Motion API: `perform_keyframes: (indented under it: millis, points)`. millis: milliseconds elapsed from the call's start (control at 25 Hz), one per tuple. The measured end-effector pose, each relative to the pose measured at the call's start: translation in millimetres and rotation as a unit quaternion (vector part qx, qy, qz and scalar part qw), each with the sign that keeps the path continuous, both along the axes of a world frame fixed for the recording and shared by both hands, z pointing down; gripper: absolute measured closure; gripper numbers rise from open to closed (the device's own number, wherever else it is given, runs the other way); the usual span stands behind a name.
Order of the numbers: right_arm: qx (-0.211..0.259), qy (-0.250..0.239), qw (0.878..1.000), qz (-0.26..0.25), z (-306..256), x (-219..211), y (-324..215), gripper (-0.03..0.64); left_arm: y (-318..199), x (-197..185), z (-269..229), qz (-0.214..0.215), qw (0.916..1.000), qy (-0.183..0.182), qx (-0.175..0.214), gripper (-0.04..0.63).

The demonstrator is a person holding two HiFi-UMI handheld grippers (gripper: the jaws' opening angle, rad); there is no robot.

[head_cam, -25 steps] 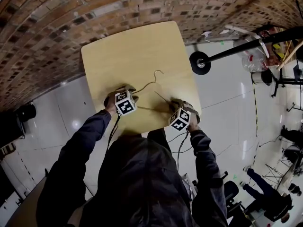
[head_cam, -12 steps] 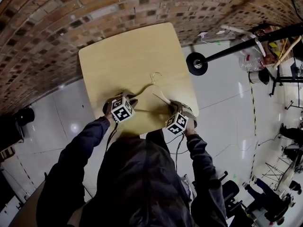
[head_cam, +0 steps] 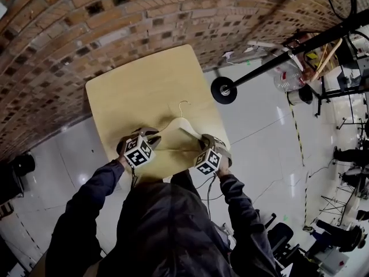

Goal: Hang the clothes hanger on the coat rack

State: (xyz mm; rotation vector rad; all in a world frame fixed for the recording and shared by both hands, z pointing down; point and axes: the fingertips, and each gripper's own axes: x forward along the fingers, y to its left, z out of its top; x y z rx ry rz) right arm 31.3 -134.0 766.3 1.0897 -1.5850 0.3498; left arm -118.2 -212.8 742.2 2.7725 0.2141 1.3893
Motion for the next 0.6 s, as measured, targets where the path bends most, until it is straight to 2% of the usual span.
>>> perform_keyframes:
  millis: [120, 240, 400, 600]
  points:
    - [0.043, 0.016, 0.998, 0.044, -58.4, 25.1, -3.0, 0.514, -18.8, 33.3, -49.1, 0.035, 0.9979, 0.04, 0.036, 0.511]
    - [0.083, 0.042, 0.993, 0.079, -133.6, 53.1, -2.2, 0.515, -28.9, 70.1, -115.3, 0.069, 0.9909, 0.088, 0.074, 0.511]
    - [0.126, 0.097, 0.981, 0.114, -235.8, 103.3, 6.7, 0.515, -29.4, 127.1, -212.5, 0.11, 0.9744, 0.157, 0.118, 0.511]
    - [0.181, 0.159, 0.961, 0.139, -344.7, 159.7, 17.9, 0.515, -30.3, 196.9, -312.7, 0.15, 0.9482, 0.226, 0.166, 0.511]
